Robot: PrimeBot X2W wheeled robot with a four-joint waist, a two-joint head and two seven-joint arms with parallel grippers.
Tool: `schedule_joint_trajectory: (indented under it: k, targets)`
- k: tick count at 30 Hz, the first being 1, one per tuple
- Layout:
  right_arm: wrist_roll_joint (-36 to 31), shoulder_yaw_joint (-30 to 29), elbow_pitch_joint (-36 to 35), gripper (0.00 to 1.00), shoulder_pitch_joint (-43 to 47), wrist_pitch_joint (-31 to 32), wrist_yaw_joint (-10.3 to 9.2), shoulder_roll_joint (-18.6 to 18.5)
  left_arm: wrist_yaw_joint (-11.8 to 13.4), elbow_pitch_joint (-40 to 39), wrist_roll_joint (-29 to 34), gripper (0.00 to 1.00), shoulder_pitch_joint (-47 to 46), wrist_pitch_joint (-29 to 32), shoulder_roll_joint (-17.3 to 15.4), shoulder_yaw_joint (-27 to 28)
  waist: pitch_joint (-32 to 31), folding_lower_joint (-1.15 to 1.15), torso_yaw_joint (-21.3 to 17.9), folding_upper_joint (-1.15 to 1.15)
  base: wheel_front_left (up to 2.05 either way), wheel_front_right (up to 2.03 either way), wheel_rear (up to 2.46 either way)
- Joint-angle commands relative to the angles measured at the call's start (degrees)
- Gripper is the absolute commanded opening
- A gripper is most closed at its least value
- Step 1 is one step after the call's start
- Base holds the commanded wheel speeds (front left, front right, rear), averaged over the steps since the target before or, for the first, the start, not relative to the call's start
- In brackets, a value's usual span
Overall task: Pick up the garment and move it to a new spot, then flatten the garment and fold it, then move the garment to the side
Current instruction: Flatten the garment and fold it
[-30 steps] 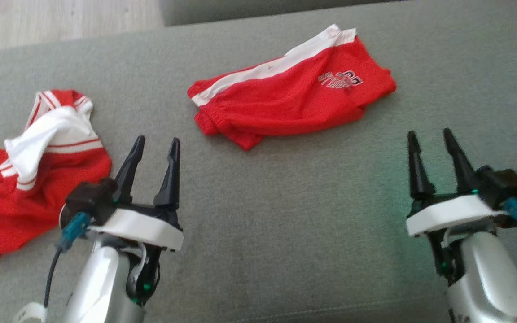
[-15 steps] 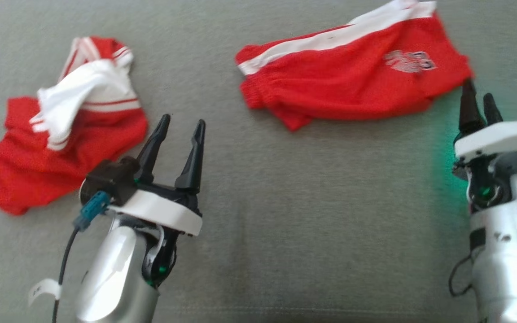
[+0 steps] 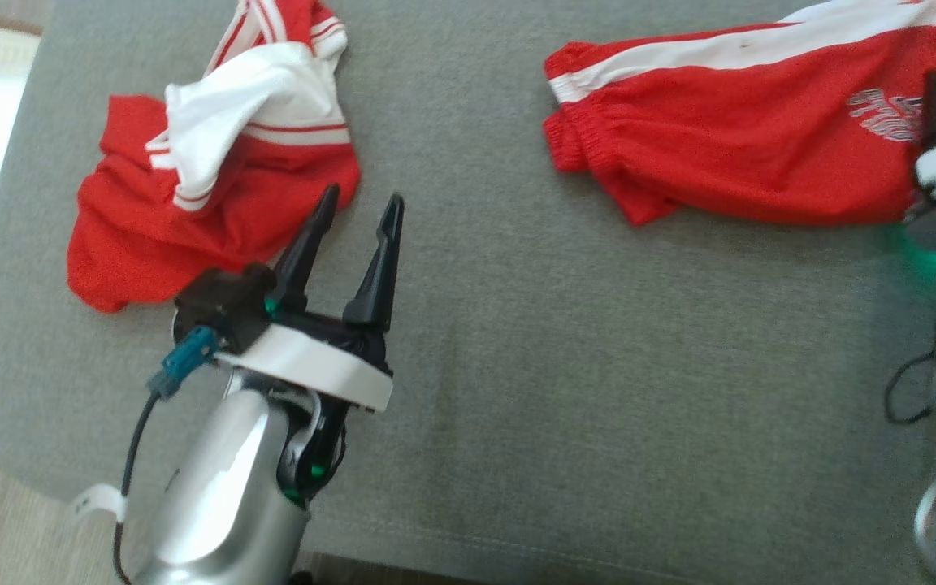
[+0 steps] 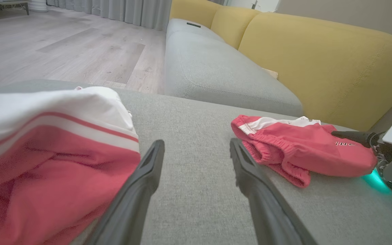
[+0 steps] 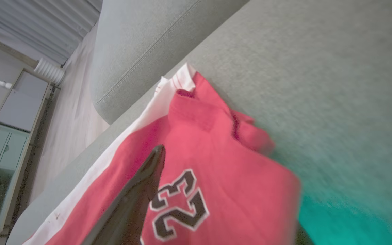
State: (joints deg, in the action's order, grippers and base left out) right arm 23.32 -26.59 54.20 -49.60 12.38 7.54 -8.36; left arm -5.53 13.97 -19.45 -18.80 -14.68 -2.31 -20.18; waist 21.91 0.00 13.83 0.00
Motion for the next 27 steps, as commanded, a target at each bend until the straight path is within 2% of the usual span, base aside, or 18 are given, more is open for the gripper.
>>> schedule_joint_trajectory:
  k: [1,7,8,9,16,27]
  targets:
    - [-1.48,0.74,1.43,1.0,-1.33,1.45,-0.05,0.79,0.42,-2.5,-0.56,1.0,-2.68,-0.31,-0.57,1.15,1.51,0.0,1.52,0.0,0.0,0.0,0.0]
    - [-7.25,0.12,5.23,1.0,-6.74,4.38,-0.05,-1.58,1.16,-3.18,-2.02,1.0,-3.88,-0.31,-0.57,0.24,3.44,0.0,2.95,0.0,0.0,0.0,0.0]
    - [-7.95,0.1,5.63,0.65,-7.44,4.68,-0.05,-1.75,1.24,-3.2,-2.17,1.0,-4.0,-0.31,-0.57,0.18,3.6,0.0,3.02,0.0,0.0,0.0,0.0]
    - [-8.57,0.13,5.87,0.0,-8.09,4.79,-0.05,-1.92,1.31,-3.2,-2.29,1.0,-4.1,-0.31,-0.57,0.15,3.75,0.0,3.05,0.0,0.0,0.0,0.0]
    - [-9.51,0.35,5.51,0.0,-9.91,2.15,-0.05,-2.4,1.74,-2.92,-2.66,1.0,-4.62,-0.31,-0.57,0.17,3.46,0.0,2.08,0.0,0.0,0.0,0.0]
    - [-7.66,-1.89,4.03,0.0,-5.52,-6.86,-0.05,-5.38,1.42,-1.73,-1.16,1.0,-3.73,-0.31,-0.57,1.25,-0.12,0.0,-1.85,0.0,0.0,0.0,0.0]
